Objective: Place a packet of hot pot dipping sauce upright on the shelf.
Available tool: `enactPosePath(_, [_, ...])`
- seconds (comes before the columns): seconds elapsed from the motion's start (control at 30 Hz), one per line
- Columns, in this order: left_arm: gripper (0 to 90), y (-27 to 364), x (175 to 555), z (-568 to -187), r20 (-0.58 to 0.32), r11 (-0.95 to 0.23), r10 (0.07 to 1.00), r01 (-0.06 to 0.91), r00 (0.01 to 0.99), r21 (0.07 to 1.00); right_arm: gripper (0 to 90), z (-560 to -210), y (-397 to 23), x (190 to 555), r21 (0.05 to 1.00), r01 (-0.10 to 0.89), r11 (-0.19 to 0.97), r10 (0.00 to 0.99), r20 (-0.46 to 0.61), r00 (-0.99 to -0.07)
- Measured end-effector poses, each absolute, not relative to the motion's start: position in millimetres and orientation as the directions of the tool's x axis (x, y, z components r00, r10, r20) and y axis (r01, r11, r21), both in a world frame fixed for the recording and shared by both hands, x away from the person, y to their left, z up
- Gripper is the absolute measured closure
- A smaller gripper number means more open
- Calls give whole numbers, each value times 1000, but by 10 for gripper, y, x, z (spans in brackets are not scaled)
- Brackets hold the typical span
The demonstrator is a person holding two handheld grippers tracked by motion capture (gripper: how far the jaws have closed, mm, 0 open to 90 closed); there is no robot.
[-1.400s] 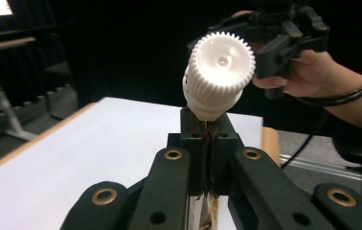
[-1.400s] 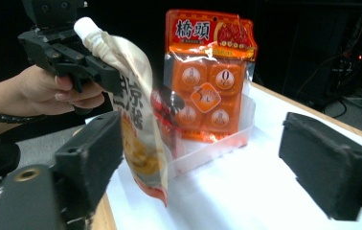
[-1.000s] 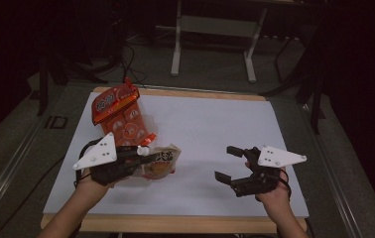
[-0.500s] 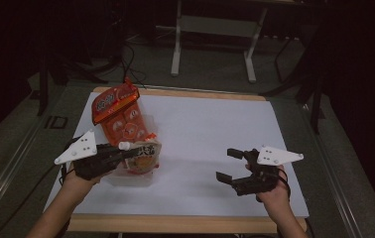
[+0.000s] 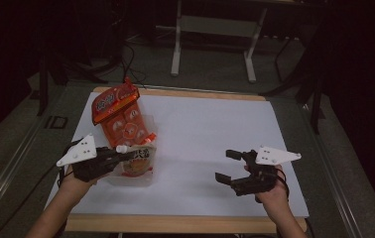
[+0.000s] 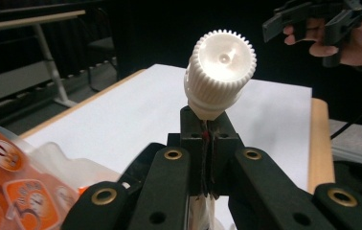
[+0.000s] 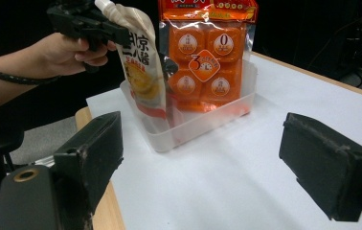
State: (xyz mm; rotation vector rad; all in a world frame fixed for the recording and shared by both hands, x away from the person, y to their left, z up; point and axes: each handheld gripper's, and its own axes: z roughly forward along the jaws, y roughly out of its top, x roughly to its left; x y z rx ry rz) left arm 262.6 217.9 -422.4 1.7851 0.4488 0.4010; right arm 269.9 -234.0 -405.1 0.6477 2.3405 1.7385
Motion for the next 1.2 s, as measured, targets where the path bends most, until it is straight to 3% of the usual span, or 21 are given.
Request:
enactPosePath(0.8, [868,2196,2657,-4682,-25,-292,507,199,861,936,151,-4090,-2358,2719,932,275,234,427,156,-891])
enactPosePath(1.2, [737,2353,2628,-4787,-77,-253,529,243,845,936,152,-4103,-2365,2729,931,284,228,426,167,-889])
